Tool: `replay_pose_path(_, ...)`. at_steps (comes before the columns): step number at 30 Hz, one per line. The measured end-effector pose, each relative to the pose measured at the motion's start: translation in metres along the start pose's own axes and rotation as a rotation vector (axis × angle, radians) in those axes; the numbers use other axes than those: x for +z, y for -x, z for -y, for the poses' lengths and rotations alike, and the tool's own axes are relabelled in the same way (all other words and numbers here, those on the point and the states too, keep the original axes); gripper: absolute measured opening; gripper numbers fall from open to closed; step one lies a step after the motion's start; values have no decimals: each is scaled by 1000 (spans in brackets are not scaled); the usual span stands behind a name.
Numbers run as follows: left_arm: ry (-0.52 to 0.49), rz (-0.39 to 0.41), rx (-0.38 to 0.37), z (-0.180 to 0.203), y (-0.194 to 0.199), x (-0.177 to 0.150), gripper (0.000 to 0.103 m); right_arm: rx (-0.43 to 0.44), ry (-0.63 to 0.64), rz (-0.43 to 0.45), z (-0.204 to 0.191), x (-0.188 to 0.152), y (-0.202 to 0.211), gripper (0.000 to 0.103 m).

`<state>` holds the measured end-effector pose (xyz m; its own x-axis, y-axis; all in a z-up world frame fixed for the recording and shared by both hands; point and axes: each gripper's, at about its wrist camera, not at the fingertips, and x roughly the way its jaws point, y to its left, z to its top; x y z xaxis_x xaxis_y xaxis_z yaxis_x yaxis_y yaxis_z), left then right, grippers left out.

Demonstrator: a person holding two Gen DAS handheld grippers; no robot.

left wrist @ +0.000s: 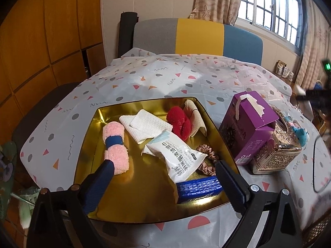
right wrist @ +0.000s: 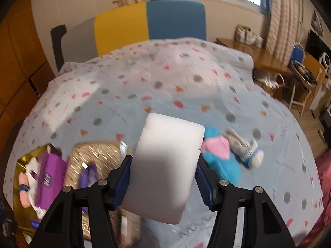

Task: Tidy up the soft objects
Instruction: 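Carry the white sponge into the gold tray and open the right gripper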

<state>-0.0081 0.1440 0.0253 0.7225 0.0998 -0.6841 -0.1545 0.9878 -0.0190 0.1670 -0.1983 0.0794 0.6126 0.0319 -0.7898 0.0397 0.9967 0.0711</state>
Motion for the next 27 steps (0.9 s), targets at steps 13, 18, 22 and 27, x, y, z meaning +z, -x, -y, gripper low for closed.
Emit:
replay_pose_path(13, 17, -16, 23, -10, -3, -3, 99, 266, 215, 159, -132, 29, 50, 59)
replay_pose_path(18, 24, -14, 43, -16, -3, -5, 99, 395, 352, 158, -191, 10, 65, 59)
replay_pose_path(22, 55, -9, 72, -28, -1, -6, 99, 463, 465, 144, -230, -15, 72, 59)
replay_pose_path(27, 107, -2, 106, -48, 1, -7, 99, 505, 576, 99, -268, -51, 65, 59)
